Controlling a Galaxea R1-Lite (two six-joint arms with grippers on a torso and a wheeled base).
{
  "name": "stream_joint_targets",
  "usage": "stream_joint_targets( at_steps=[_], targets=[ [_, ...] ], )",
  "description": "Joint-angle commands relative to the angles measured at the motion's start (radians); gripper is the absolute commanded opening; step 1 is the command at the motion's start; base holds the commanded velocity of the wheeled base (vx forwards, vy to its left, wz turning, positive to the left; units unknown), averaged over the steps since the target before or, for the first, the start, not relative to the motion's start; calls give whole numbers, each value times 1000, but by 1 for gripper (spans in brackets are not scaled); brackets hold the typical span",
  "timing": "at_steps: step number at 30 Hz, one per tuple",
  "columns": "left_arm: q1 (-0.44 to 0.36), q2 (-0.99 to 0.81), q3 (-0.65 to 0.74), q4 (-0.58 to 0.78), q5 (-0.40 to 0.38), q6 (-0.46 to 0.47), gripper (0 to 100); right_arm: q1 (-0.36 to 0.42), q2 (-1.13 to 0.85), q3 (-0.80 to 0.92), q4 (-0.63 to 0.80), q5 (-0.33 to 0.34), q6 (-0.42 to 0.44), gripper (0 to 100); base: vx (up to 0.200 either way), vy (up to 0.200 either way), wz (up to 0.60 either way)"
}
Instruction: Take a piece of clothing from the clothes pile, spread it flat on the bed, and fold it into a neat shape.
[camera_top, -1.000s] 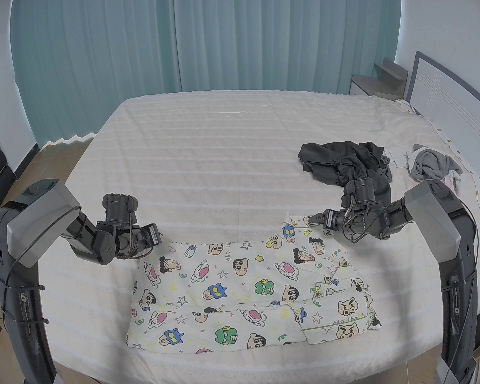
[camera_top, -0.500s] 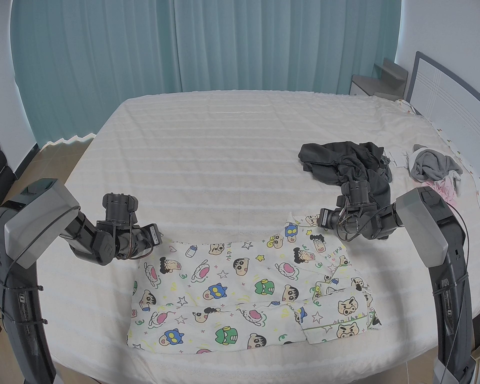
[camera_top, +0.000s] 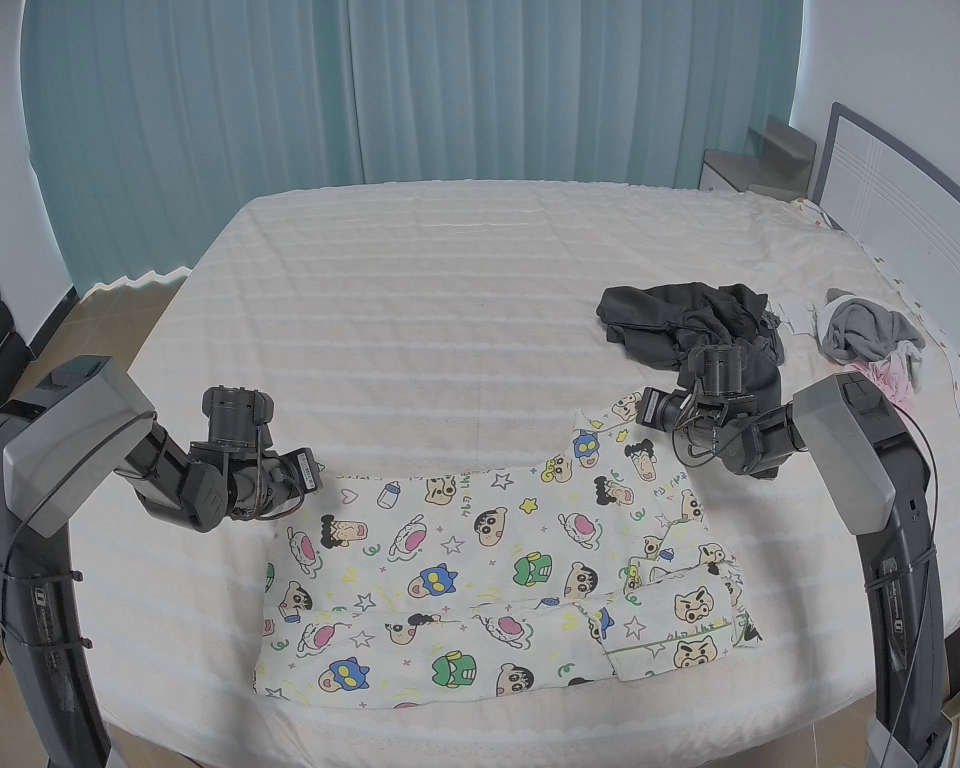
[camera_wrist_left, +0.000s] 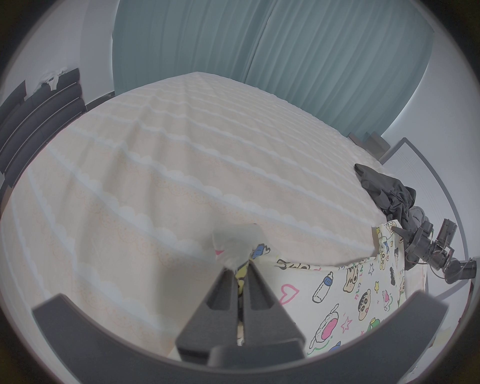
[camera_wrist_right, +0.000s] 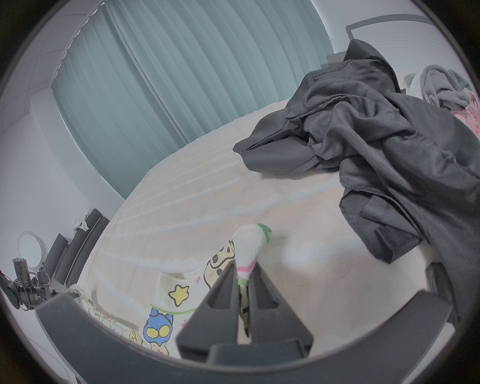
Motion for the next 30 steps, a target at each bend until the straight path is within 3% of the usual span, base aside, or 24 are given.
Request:
stream_joint_targets(
  at_steps=[1, 6, 7, 17, 23, 30],
  targets=[
    [1, -2, 2, -1, 1, 1, 0, 2, -2, -1, -4, -5, -1, 0, 0, 0, 0],
    [1, -1, -1, -1, 1, -7, 0, 0, 3, -1, -2, -8, -4, 0, 0, 0, 0],
    [1, 1, -1, -1, 1, -7, 0, -1, 3, -1, -2, -8, -4, 100, 0, 0, 0],
    [5, 4, -1, -2, 1, -9, 0, -55, -34, 57, 10, 1, -12, 100, 0, 0, 0],
    [8, 5, -2, -2, 1, -10, 0, -89, -154, 258, 7, 150, -18, 100, 0, 0, 0],
    [8, 4, -1, -2, -1, -10, 0, -89, -169, 322, 10, 238, -59, 100, 0, 0, 0]
  ],
)
